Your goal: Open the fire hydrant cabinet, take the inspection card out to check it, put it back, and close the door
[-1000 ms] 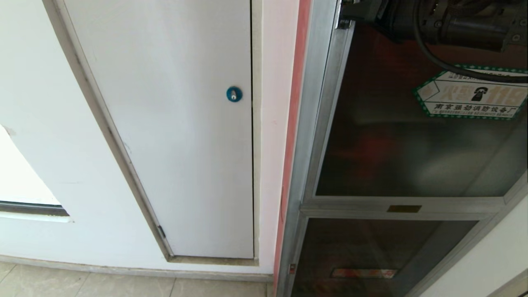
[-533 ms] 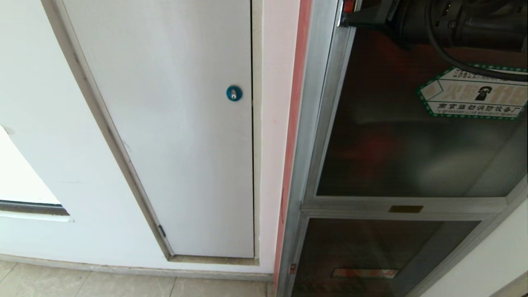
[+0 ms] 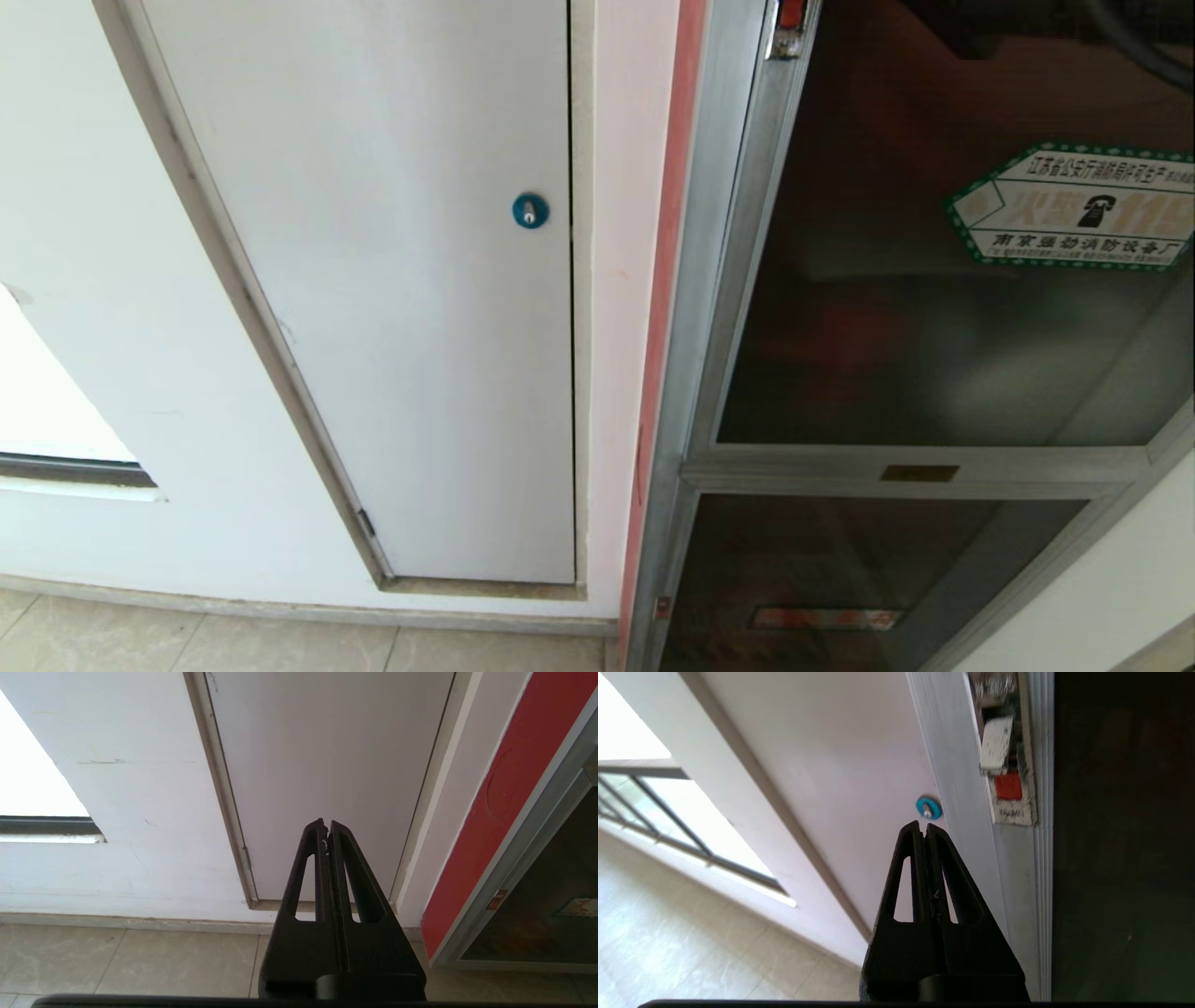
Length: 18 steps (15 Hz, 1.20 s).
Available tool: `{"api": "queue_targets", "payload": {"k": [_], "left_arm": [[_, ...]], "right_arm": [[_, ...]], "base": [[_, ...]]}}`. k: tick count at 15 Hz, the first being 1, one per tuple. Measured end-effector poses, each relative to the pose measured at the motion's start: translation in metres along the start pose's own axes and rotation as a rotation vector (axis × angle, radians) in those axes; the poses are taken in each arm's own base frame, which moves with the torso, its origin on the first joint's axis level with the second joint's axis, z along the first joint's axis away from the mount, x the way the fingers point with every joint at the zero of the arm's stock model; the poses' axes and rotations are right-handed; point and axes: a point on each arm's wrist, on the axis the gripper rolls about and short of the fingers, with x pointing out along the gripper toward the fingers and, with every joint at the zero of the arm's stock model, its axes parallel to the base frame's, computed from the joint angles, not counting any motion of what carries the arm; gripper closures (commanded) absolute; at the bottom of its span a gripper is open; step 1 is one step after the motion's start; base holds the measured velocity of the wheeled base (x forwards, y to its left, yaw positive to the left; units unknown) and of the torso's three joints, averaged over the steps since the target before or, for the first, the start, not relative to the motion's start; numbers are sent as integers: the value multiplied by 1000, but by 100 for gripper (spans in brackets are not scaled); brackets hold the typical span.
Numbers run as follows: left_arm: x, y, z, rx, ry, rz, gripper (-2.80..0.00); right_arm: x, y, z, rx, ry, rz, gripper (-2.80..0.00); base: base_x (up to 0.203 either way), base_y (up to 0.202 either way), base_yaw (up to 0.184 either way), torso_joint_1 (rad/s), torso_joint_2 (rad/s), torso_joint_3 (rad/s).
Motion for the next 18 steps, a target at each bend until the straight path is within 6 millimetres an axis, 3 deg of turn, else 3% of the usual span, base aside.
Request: {"api": "queue_targets", "payload": {"k": [8, 18], "left_arm": [[0, 0, 0, 0, 0, 0, 0], [0, 0, 0, 0, 0, 0, 0]], "right_arm": [[-5, 7, 11, -2, -68, -33, 0], [16, -7, 0, -20, -34, -47, 0]], "base": [[0, 0, 0, 0, 0, 0], [0, 0, 0, 0, 0, 0]]}}
